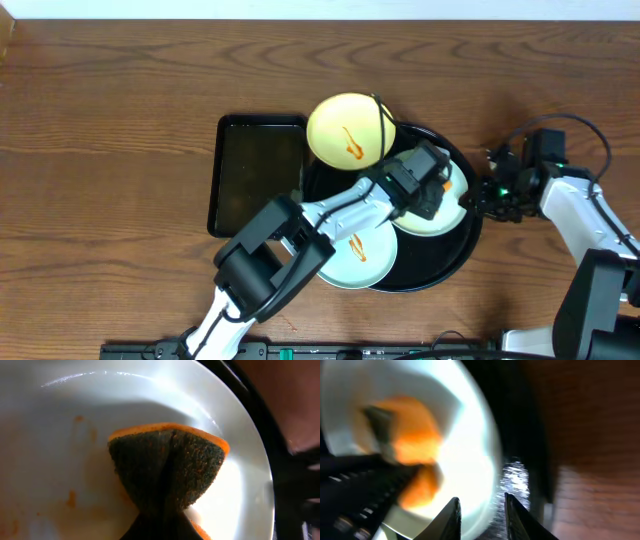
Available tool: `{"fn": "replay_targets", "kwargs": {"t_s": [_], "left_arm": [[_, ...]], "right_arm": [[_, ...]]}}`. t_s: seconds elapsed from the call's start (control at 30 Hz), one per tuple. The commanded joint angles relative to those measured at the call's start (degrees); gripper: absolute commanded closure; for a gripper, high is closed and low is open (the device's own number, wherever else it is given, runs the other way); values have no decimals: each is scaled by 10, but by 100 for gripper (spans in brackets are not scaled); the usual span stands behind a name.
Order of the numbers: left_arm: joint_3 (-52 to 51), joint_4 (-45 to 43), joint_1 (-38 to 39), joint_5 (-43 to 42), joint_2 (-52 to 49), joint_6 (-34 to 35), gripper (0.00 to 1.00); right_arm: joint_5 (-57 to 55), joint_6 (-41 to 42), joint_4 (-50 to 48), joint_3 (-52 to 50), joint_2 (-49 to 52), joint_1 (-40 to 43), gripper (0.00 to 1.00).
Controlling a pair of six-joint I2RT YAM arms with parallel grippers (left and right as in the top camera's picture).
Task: Clean dirty plates on tray and stack at the side
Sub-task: 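Scrub the right pale green plate with the sponge in the left gripper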
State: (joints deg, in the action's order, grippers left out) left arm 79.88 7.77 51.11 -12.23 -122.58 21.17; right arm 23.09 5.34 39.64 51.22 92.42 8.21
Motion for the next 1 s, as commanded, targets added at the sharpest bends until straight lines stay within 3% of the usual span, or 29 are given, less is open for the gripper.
{"fn": "replay_targets", "kwargs": {"t_s": [0.0, 0.53, 0.97], "left_arm": [[5, 16, 7, -12, -12, 5, 92], [5, 26, 7, -13, -12, 5, 93], [5, 27, 7, -13, -12, 5, 92]], "right_arm": [[3, -3, -4, 5, 4, -27, 72], [-111, 84, 12, -10, 4, -56, 73], [-150, 127, -17, -46, 5, -56, 85]]}}
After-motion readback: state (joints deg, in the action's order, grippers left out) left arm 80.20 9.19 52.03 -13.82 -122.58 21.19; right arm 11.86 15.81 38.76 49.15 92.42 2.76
